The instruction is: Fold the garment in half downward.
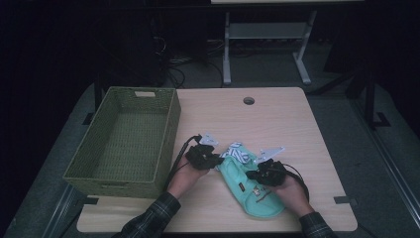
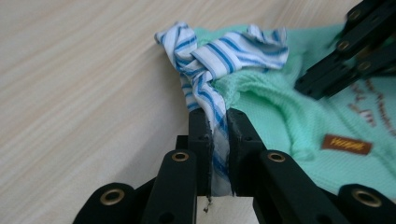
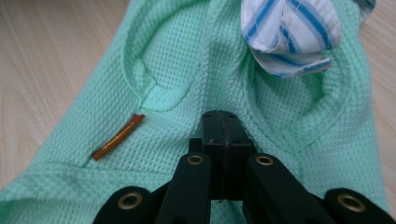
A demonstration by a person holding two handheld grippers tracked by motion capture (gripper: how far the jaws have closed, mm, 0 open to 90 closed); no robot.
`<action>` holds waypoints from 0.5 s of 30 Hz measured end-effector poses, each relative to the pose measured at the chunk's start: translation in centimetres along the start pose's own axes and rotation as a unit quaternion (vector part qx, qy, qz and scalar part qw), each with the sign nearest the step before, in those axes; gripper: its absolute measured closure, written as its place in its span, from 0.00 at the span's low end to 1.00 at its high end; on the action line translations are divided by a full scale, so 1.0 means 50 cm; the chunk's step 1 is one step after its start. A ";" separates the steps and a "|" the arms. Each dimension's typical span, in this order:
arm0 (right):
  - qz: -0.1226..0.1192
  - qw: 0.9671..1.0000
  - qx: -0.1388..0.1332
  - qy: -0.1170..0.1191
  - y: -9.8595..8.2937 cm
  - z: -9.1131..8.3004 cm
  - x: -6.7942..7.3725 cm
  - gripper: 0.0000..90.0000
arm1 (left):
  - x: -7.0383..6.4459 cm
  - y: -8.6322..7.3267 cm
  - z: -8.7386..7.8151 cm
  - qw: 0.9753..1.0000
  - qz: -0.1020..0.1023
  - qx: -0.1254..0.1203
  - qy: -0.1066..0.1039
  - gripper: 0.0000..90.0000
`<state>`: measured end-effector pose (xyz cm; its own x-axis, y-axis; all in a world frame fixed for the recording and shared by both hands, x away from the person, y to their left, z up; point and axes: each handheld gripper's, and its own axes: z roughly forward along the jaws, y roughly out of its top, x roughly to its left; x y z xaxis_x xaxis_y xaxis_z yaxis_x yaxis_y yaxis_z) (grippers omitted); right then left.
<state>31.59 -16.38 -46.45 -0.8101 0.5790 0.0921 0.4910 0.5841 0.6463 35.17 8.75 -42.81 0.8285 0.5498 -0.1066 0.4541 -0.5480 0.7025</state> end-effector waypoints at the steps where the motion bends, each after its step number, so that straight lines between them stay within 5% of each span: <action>1: 0.000 1.000 0.001 0.000 0.001 0.000 0.000 1.00 | 0.000 0.002 -0.005 1.000 0.001 -0.007 -0.003 0.90; 15: -0.011 1.000 0.000 -0.012 0.044 0.035 -0.008 1.00 | -0.012 0.035 -0.049 0.998 0.015 -0.055 -0.015 0.90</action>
<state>33.54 -14.34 -46.41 -0.8133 0.5788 0.0602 0.4729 0.5971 0.6480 34.66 9.02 -39.80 0.8517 0.5135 -0.1045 0.3910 -0.4900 0.7791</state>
